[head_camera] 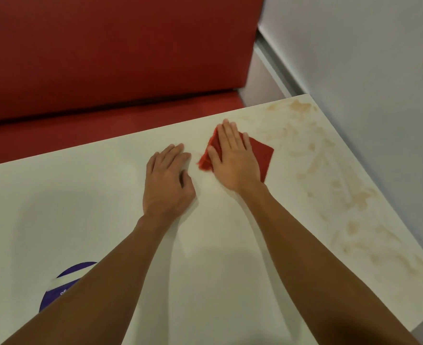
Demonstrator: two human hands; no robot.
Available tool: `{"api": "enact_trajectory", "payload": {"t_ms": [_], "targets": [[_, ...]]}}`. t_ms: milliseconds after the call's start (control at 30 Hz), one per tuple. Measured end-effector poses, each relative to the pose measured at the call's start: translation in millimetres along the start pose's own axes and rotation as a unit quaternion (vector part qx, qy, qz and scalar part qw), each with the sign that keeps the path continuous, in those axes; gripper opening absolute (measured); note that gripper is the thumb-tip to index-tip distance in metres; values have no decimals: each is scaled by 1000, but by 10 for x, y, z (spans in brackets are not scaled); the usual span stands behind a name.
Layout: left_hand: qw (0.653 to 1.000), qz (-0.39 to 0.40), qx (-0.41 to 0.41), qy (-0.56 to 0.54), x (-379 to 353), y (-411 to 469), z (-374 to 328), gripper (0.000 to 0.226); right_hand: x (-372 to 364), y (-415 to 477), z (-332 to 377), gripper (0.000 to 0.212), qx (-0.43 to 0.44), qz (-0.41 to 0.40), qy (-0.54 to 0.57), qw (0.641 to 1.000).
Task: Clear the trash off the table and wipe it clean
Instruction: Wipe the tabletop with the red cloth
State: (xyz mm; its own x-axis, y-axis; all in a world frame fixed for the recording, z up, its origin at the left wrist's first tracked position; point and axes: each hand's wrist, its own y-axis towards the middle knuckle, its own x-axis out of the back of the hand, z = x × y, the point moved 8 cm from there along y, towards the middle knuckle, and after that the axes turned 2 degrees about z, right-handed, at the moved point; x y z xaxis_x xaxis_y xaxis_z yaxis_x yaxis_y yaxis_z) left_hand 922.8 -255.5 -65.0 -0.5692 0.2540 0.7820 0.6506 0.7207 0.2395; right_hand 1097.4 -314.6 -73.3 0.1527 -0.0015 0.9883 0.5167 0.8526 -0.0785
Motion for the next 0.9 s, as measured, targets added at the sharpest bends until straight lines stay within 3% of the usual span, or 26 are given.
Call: {"api": "enact_trajectory", "payload": {"t_ms": [67, 167, 233, 400, 433, 600, 767, 833, 900], "targets": [[1000, 1, 6, -9, 12, -1, 9, 47, -9, -215, -161, 74, -7, -9, 6, 1000], [1000, 3, 12, -12, 17, 9, 17, 48, 26, -5, -327, 76, -152, -18, 7, 988], [1000, 9, 14, -14, 6, 7, 14, 48, 43, 283, -223, 77, -201, -15, 21, 979], [1000, 9, 12, -15, -2, 5, 10, 49, -13, 225, -10, 76, -35, 0, 3, 999], [1000, 8, 16, -16, 9, 2, 15, 49, -30, 129, -87, 77, -35, -2, 6, 999], [1000, 10, 20, -20, 1, 9, 23, 49, 48, 490, -281, 79, -199, -18, 26, 979], [999, 5, 25, -20, 9, 3, 32, 49, -32, 273, 45, 74, 11, 5, 5, 1000], [999, -4, 43, -31, 38, -11, 56, 49, -62, 110, -133, 75, 1, 6, 2, 1000], [998, -11, 50, -39, 53, -12, 67, 49, -28, 218, -332, 75, -85, -10, -2, 996]]}}
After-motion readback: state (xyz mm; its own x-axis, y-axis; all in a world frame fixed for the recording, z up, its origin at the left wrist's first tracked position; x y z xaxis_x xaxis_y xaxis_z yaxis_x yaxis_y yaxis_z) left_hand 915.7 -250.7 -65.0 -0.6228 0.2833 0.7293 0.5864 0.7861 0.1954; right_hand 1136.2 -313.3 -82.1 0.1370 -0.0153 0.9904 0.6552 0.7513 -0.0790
